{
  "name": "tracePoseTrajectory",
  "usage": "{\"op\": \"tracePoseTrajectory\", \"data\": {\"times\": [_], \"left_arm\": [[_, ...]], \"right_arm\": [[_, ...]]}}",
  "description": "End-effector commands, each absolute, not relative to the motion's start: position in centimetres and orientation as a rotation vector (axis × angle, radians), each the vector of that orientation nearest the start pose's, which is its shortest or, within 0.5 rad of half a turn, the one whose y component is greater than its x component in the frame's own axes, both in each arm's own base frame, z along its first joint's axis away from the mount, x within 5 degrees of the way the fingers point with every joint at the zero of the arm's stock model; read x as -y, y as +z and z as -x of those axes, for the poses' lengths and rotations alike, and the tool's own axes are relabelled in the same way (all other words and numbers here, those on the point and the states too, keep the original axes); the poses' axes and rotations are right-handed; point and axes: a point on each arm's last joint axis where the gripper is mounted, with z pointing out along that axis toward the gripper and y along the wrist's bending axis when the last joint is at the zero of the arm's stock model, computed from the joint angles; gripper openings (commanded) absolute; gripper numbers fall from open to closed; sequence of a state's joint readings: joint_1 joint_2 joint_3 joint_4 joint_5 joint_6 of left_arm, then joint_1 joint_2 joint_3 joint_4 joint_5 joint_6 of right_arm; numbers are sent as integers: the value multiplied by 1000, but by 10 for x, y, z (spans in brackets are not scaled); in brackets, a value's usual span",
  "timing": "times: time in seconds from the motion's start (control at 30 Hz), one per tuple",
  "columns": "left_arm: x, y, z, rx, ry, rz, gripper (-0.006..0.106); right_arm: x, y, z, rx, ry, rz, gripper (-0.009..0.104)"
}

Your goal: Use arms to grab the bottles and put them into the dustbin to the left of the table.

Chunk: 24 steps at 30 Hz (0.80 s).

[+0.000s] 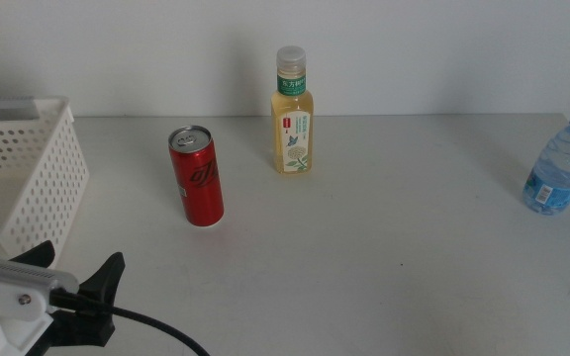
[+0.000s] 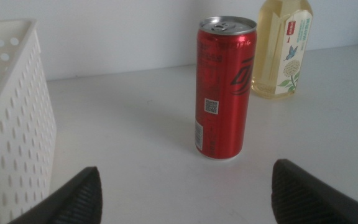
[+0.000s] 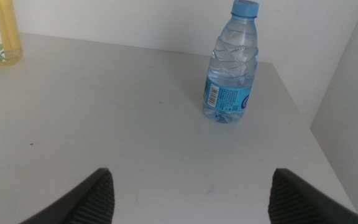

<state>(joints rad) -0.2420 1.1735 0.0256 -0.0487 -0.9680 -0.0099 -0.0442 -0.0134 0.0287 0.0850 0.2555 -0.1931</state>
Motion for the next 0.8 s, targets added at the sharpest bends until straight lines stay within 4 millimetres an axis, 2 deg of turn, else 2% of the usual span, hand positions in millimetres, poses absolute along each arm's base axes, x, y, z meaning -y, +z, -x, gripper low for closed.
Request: {"op": "tracePoseTrajectory", "data": {"times": [0.0, 0.6, 0.77], "left_arm": [[34, 182, -149, -1584, -199, -132, 94], [43, 172, -159, -1564, -270, -166, 94], [52, 171, -181, -1586, -288, -205, 94]], "right_arm": [[2, 192, -54, -1648, -129, 79, 63], [2, 192, -54, -1648, -129, 79, 63], [2, 192, -54, -1648, -129, 79, 63]]}}
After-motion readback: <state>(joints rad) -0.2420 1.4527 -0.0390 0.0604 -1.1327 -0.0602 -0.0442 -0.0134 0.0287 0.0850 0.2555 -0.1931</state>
